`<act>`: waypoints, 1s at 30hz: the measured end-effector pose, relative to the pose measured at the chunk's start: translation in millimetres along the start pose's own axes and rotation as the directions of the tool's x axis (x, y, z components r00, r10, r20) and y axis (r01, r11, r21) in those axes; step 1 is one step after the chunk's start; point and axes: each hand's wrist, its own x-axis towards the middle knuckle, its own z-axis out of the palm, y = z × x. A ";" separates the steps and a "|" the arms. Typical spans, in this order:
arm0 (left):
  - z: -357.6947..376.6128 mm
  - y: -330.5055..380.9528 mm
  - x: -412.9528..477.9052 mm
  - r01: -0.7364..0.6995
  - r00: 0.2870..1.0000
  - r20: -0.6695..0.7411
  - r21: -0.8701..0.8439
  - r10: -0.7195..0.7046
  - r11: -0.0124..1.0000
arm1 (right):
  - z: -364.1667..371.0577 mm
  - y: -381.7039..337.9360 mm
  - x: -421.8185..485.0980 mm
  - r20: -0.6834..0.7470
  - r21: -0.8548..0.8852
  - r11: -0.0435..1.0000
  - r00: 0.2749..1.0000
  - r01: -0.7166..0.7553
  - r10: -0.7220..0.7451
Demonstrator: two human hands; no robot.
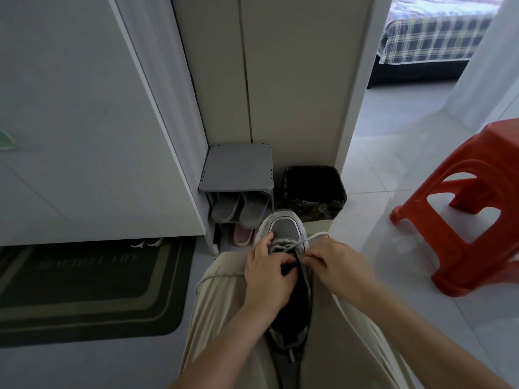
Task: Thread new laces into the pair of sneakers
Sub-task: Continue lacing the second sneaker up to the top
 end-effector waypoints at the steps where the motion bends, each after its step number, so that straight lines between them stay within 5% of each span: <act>1: 0.7 0.3 0.3 0.001 1.000 -0.012 -0.008 -0.002 1.000 | 0.0 0.7 -0.5 0.007 0.024 1.000 1.000 0.009 -0.009; 13: -2.2 -6.3 -1.7 -0.024 0.998 -0.062 -0.195 0.012 0.981 | -5.5 -9.5 -9.4 0.046 0.091 0.980 0.984 -0.176 0.172; 22: -45.7 -48.1 -13.3 0.168 0.953 -0.153 -0.453 -0.262 0.875 | -4.9 -1.2 -9.1 0.005 0.060 0.982 0.984 -0.181 0.181; 25: -63.2 -71.7 -20.6 0.226 0.944 -0.138 -0.388 -0.299 0.894 | -3.9 -3.3 -9.2 -0.029 0.020 0.986 0.985 -0.168 0.169; 30: -60.8 -69.6 -27.4 0.162 0.986 -0.020 -0.118 -0.165 0.980 | 2.2 -7.4 -14.0 -0.096 0.059 0.988 0.984 -0.143 0.149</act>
